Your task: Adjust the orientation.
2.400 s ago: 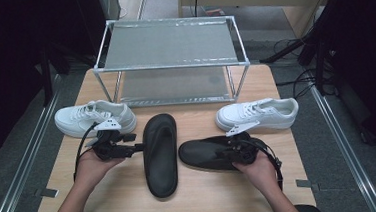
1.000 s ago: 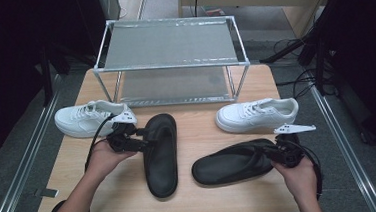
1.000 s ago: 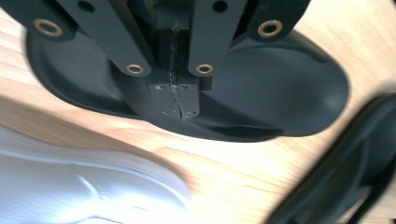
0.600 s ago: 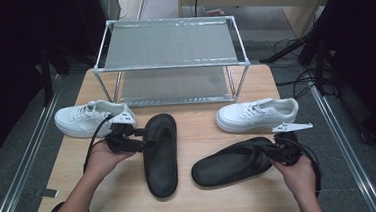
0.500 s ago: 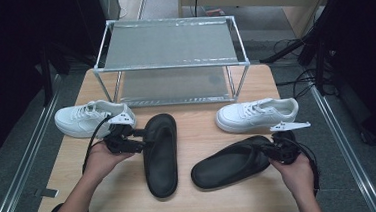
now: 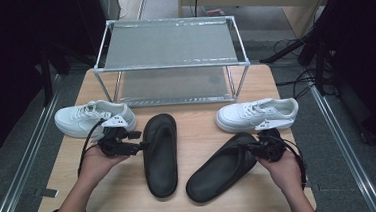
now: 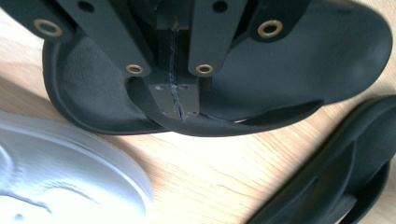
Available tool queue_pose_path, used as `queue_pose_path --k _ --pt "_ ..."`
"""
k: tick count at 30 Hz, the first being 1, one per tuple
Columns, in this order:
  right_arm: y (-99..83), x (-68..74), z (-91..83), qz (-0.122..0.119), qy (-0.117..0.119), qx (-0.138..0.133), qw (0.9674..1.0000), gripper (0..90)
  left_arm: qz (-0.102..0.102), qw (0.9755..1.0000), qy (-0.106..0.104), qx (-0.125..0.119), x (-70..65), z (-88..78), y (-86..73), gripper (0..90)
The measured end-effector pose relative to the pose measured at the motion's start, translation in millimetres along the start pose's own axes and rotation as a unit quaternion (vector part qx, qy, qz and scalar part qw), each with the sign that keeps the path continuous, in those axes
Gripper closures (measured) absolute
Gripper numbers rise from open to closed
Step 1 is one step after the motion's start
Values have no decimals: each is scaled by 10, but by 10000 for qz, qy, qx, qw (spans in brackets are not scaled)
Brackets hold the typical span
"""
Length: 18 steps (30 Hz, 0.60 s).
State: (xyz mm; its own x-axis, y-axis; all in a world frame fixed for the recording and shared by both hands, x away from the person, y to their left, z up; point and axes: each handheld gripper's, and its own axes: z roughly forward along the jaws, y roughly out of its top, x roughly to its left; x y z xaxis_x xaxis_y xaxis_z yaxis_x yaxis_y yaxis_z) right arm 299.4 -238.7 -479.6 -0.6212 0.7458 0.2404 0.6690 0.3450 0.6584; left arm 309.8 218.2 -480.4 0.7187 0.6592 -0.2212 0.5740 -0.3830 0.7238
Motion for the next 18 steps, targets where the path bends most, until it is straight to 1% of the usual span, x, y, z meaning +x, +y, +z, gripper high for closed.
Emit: queue_pose_path --k 4,10,15,18 --pt "57 68 90 -91 170 6 9998 900 14 10000 6 13 -2 5 -8 397" --pt "160 244 254 -356 281 32 9990 900 15 10000 -14 21 -4 10 -11 397" --pt "226 344 349 -546 290 29 9981 900 39 10000 -9 36 -8 14 -11 397" --pt "236 372 347 -580 258 7 9980 900 36 10000 -8 20 -7 10 -12 397"
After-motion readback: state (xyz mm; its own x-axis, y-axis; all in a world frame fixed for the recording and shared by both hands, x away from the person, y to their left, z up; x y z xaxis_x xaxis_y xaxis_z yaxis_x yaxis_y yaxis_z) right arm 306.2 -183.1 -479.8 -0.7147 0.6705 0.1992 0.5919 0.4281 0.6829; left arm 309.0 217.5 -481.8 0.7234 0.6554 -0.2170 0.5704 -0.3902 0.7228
